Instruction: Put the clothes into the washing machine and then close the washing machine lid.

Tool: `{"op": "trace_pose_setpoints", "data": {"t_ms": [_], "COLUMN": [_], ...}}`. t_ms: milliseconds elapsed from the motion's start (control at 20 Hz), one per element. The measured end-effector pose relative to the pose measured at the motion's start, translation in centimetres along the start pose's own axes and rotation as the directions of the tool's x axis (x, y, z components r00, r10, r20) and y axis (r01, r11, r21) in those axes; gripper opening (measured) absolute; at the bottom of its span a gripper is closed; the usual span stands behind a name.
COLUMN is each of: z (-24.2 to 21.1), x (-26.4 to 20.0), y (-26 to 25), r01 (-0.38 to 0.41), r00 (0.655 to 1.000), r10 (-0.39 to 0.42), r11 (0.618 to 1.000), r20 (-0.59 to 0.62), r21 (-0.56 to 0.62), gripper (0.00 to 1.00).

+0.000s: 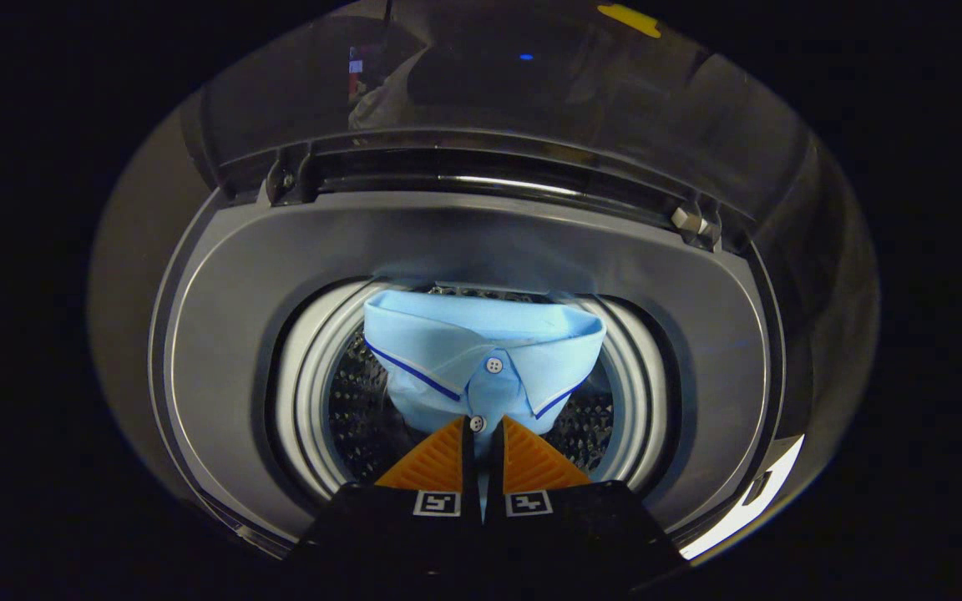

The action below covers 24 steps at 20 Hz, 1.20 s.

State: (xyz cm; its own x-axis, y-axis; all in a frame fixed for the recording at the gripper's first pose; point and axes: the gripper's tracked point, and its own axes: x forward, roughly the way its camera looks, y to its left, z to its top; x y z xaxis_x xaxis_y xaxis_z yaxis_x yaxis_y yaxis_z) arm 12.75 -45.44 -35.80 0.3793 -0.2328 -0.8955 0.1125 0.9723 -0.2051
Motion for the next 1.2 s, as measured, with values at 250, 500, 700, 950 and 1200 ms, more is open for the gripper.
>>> {"op": "trace_pose_setpoints", "data": {"t_ms": [250, 500, 700, 950, 1200], "z": [0.2, 0.5, 0.9, 3.2, 7.6], "x": [0.1, -0.1, -0.9, -4.0, -8.6], "y": [-0.6, -0.9, -0.9, -1.2, -2.0], "r01": [0.005, 0.008, 0.016, 0.015, 0.012], "r00": [1.000, 1.000, 1.000, 0.995, 0.975], "r10": [-0.004, -0.008, -0.017, -0.019, -0.028], "r11": [0.999, 1.000, 1.000, 0.999, 0.997], "r20": [-0.018, 0.003, 0.021, 0.095, 0.220], "r21": [0.045, 0.022, 0.011, 0.037, 0.071], "gripper": [0.41, 1.00, 1.00, 1.00, 1.00]}}
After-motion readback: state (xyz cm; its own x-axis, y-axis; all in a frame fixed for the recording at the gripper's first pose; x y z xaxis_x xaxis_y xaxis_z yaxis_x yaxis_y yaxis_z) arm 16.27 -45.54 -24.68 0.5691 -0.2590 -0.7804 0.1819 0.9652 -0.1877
